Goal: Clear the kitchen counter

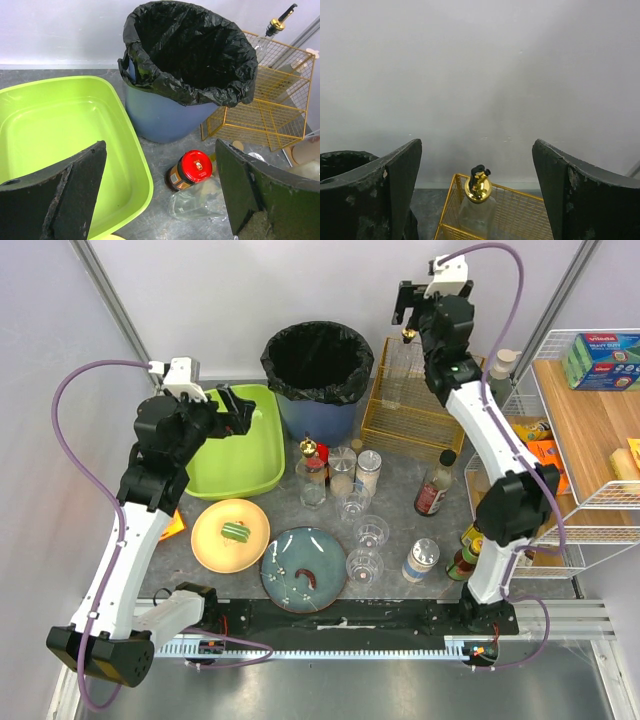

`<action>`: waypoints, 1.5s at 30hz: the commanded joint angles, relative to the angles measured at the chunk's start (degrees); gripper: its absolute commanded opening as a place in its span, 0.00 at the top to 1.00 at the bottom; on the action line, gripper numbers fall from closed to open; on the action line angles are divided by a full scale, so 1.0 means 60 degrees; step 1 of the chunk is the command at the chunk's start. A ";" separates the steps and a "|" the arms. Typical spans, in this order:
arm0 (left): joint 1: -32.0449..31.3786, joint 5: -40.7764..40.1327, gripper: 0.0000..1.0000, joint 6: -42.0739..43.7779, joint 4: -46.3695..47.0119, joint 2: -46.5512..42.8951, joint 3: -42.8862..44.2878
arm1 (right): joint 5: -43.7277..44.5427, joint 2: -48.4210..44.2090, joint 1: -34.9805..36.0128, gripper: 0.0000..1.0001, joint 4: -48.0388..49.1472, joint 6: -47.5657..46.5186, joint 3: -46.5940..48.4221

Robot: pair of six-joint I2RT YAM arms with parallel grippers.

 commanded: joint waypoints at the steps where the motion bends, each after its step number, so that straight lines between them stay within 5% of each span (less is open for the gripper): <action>1: -0.0027 -0.0128 0.05 0.0081 -0.0119 -0.0272 0.0209 | 0.0086 -0.1386 -0.0006 0.02 -0.2049 -0.0082 0.0552; 10: -0.0027 0.0280 0.07 -0.0095 -0.0281 -0.0697 -0.0128 | 0.0522 -0.3759 -0.0006 0.02 -0.7193 0.0225 0.0100; 18: -0.0027 0.0808 0.09 -0.0358 -0.0046 -0.1005 -0.0377 | 0.0117 -0.5487 -0.0006 0.02 -0.9832 0.0605 -0.1478; 37: -0.0042 0.0751 0.11 -0.1047 -0.0382 -0.1473 -0.0802 | -0.0794 -0.7262 0.0008 0.11 -0.9279 0.2027 -0.6198; 45: -0.0042 0.0648 0.13 -0.1135 -0.0529 -0.1620 -0.0846 | -0.0969 -0.7745 0.0009 0.31 -0.8563 0.2189 -0.7107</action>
